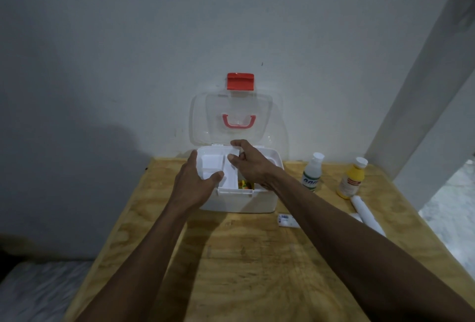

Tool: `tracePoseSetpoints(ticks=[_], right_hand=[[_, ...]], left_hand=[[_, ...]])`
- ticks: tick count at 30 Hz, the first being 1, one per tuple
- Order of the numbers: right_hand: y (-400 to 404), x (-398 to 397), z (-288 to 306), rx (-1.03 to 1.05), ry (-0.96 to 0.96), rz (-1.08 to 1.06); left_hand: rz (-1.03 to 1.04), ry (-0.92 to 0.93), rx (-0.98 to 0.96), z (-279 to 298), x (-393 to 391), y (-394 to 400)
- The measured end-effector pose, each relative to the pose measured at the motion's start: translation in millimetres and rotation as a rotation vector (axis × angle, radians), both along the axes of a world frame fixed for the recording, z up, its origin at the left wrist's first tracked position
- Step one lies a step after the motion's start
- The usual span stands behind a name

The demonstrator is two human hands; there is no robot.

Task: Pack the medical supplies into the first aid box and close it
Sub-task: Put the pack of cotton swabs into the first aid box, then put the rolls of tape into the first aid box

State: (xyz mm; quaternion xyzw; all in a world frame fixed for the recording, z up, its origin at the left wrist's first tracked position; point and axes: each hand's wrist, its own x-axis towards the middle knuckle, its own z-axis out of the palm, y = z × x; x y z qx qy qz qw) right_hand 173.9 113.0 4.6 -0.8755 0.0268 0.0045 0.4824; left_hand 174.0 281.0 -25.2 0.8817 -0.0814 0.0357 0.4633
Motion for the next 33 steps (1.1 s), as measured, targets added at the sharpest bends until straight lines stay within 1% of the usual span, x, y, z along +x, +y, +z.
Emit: tracePoseSetpoints(ticks=[9, 14, 17, 20, 23, 25, 27, 30, 33], right_hand=[[-0.3, -7.0, 7.5, -0.053, 0.006, -0.010], [-14.6, -30.2, 26.6, -0.049, -0.079, -0.057], [-35.7, -59.6, 40.7, -0.004, -0.179, -0.121], [-66.9, -93.2, 39.9, 0.033, -0.289, -0.217], [-96.7, -126.7, 26.9, 0.042, -0.351, -0.343], [-112.2, -144.9, 12.7, 0.026, -0.360, -0.421], [-124.0, -157.6, -3.1, -0.025, -0.361, -0.496], [-131.4, -169.1, -24.5, -0.116, -0.373, -0.584], [-130.8, -169.4, -46.9, -0.194, -0.345, -0.632]], left_hand=[[-0.007, 0.012, 0.030, 6.4, -4.1, -1.9], [0.020, 0.045, 0.058, 4.4, -0.4, 0.8], [0.042, -0.018, 0.127, 3.4, -2.4, 1.4], [0.111, -0.140, 0.181, 6.7, -15.4, -1.4], [0.169, -0.345, 0.104, 14.9, -45.3, -15.0], [0.152, -0.477, 0.057, 18.0, -70.8, -31.3], [0.101, -0.552, 0.031, 14.6, -92.7, -50.0], [-0.003, -0.580, 0.007, 0.5, -117.2, -81.2], [-0.069, -0.474, 0.075, -15.5, -137.6, -115.4]])
